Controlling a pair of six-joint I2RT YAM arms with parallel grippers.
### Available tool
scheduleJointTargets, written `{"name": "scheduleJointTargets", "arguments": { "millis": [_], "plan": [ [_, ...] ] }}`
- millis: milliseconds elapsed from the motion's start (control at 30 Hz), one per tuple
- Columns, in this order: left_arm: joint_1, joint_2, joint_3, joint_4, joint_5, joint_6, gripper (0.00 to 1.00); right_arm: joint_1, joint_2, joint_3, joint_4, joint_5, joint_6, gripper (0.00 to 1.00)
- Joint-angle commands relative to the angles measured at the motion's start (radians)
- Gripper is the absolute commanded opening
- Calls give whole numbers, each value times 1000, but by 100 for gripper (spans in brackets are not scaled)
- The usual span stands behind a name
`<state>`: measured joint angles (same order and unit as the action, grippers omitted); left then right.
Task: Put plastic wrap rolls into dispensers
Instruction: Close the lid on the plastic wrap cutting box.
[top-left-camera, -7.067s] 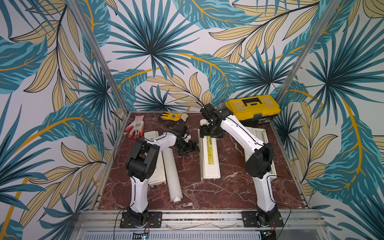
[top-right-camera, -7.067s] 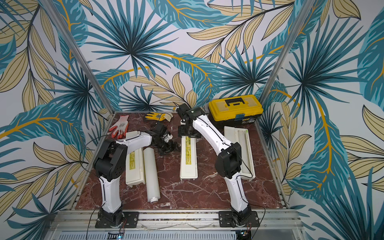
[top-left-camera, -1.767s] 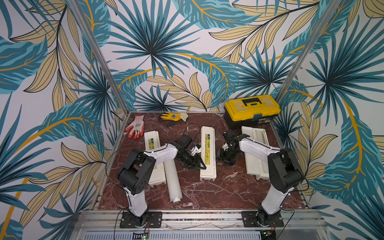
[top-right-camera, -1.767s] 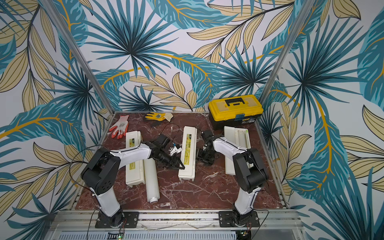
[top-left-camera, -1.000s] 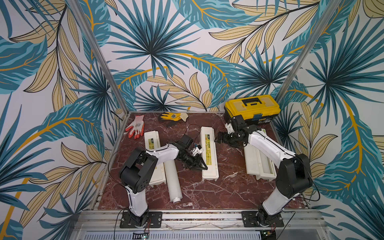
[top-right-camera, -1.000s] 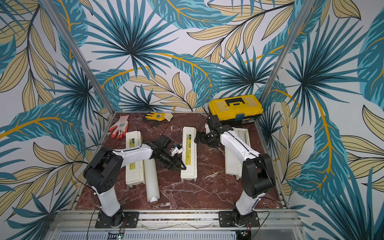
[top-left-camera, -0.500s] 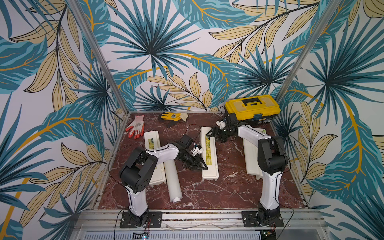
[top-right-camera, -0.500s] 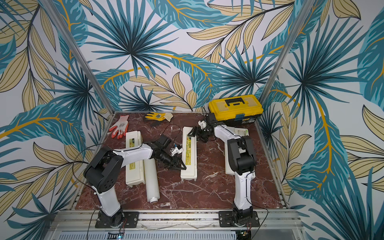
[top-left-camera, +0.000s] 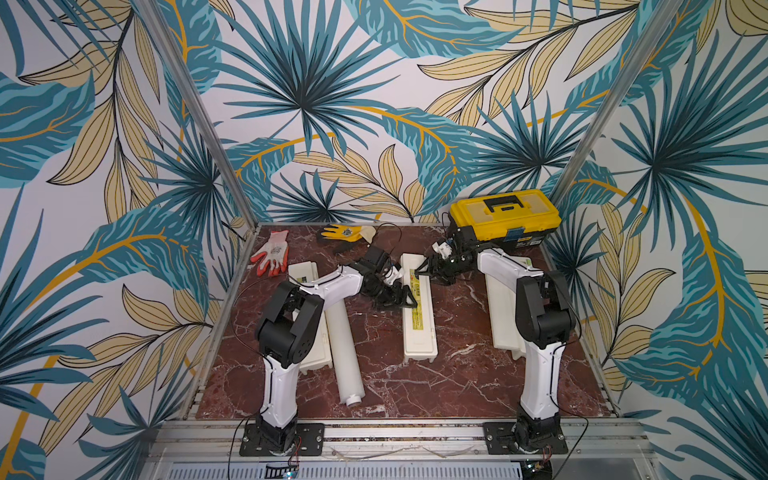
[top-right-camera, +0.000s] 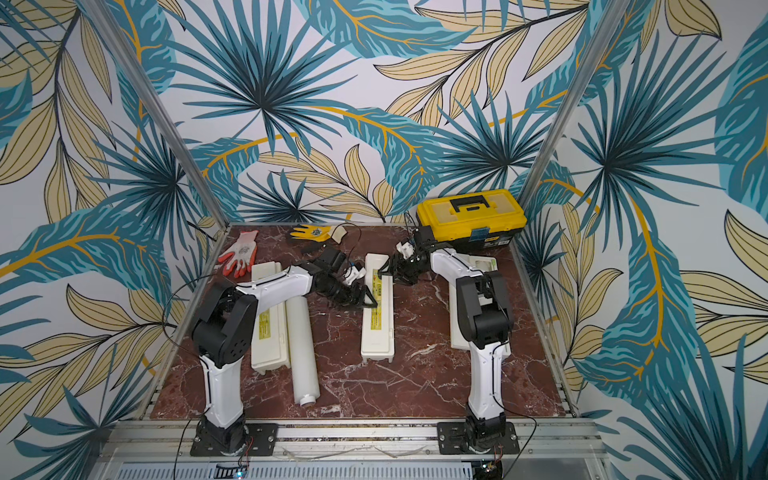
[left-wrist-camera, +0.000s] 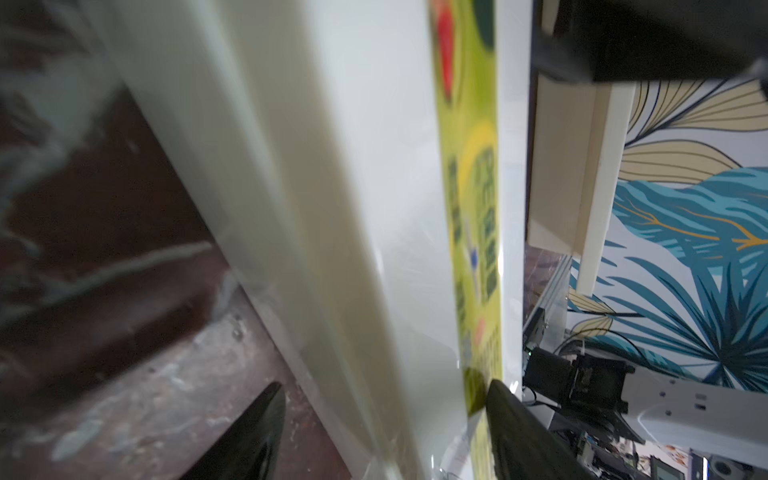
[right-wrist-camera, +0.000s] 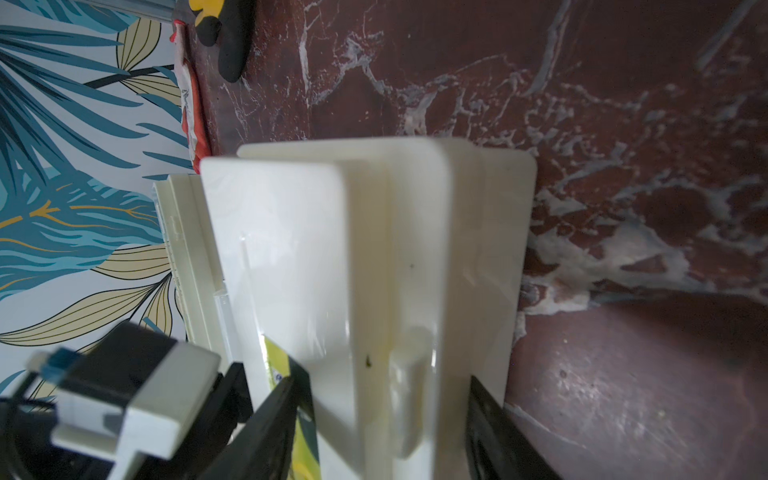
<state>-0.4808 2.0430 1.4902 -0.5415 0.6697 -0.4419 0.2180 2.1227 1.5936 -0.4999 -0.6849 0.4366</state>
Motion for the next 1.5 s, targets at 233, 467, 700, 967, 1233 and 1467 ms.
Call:
{"name": "scheduleJointTargets", "arguments": {
  "millis": [233, 467, 700, 967, 1233, 1467],
  "plan": [
    [89, 201, 226, 15, -127, -33, 74, 31, 78, -31, -218, 128, -42, 61],
    [80, 314, 246, -6, -106, -134, 66, 48, 94, -17, -220, 99, -42, 60],
    [58, 395, 261, -96, -140, -168, 49, 62, 99, 25, -254, 109, -46, 58],
    [47, 354, 169, -42, -142, -197, 49, 75, 52, 42, -282, 195, -44, 59],
    [52, 108, 175, -11, -178, -145, 68, 108, -226, -23, -274, 551, 49, 82],
    [118, -80, 114, 68, -222, -163, 83, 265, -291, -46, -356, 805, 190, 89]
  ]
}}
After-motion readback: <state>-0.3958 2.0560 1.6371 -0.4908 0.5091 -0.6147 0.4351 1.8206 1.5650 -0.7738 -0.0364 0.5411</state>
